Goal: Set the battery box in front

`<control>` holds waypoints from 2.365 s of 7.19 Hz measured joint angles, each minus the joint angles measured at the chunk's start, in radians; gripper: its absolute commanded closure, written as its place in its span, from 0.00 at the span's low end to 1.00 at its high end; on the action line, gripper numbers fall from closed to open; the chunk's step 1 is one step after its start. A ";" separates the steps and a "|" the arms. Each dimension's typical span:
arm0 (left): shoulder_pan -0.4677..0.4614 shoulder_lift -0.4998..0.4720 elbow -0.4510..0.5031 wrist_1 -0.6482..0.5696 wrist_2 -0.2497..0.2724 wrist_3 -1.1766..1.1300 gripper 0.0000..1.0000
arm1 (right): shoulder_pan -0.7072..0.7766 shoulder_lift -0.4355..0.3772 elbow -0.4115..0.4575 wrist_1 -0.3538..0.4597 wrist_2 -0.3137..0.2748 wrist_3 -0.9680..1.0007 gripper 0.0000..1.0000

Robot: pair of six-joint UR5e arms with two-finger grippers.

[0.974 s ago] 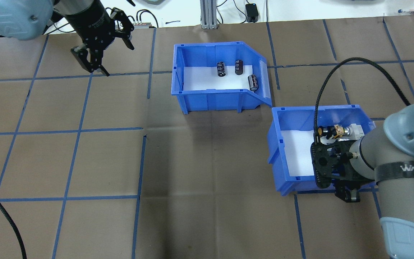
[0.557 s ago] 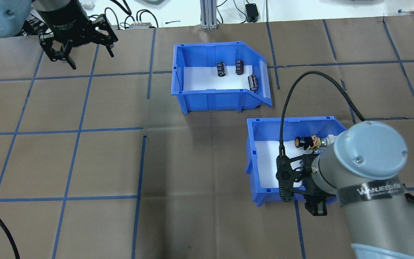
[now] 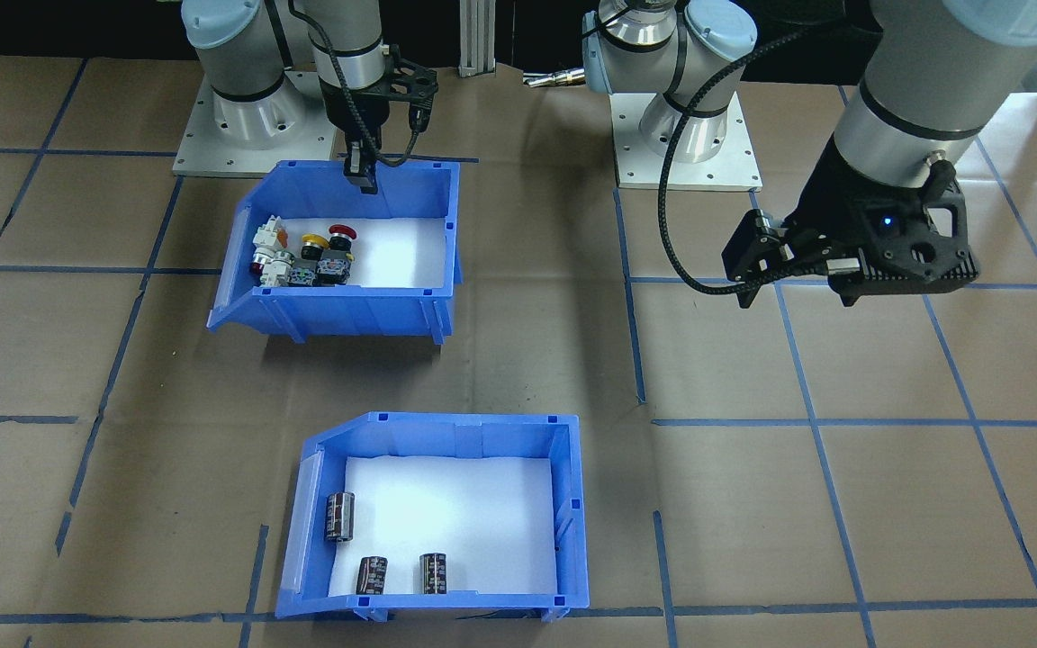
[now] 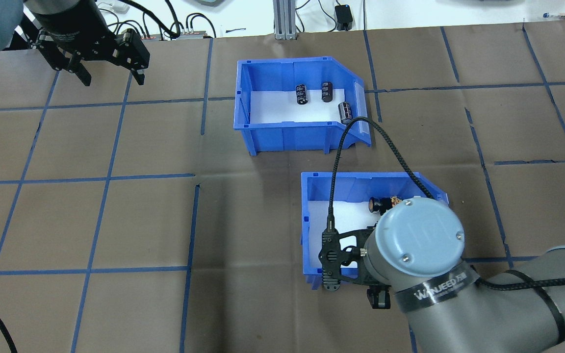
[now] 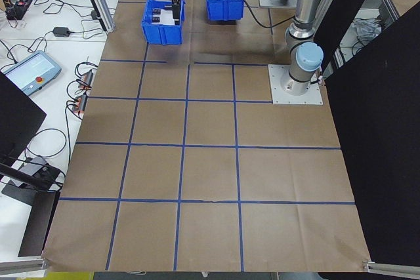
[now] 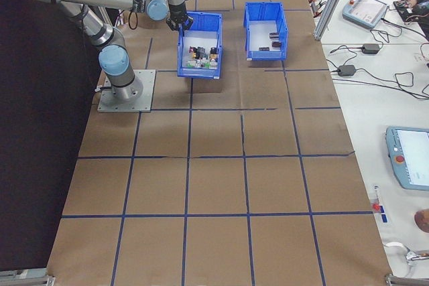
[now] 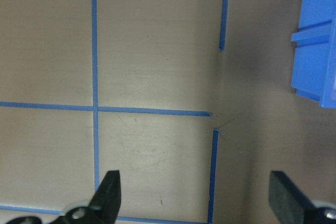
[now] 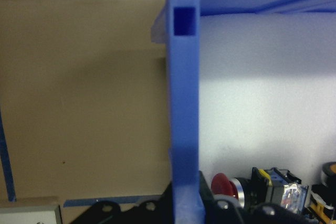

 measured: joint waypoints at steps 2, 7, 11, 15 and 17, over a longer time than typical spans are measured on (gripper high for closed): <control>-0.017 0.066 -0.030 -0.063 -0.026 0.004 0.00 | 0.117 0.104 -0.056 -0.059 -0.032 0.129 0.95; -0.055 0.163 -0.164 -0.071 -0.044 0.000 0.00 | 0.232 0.265 -0.108 -0.187 -0.076 0.223 0.95; -0.056 0.171 -0.167 -0.071 -0.030 -0.001 0.00 | 0.233 0.269 -0.086 -0.195 -0.074 0.194 0.00; -0.055 0.160 -0.171 -0.047 -0.031 -0.002 0.00 | 0.220 0.244 -0.132 -0.177 -0.077 0.196 0.00; -0.054 0.161 -0.173 -0.030 -0.029 0.006 0.00 | 0.163 0.190 -0.179 -0.123 -0.074 0.200 0.00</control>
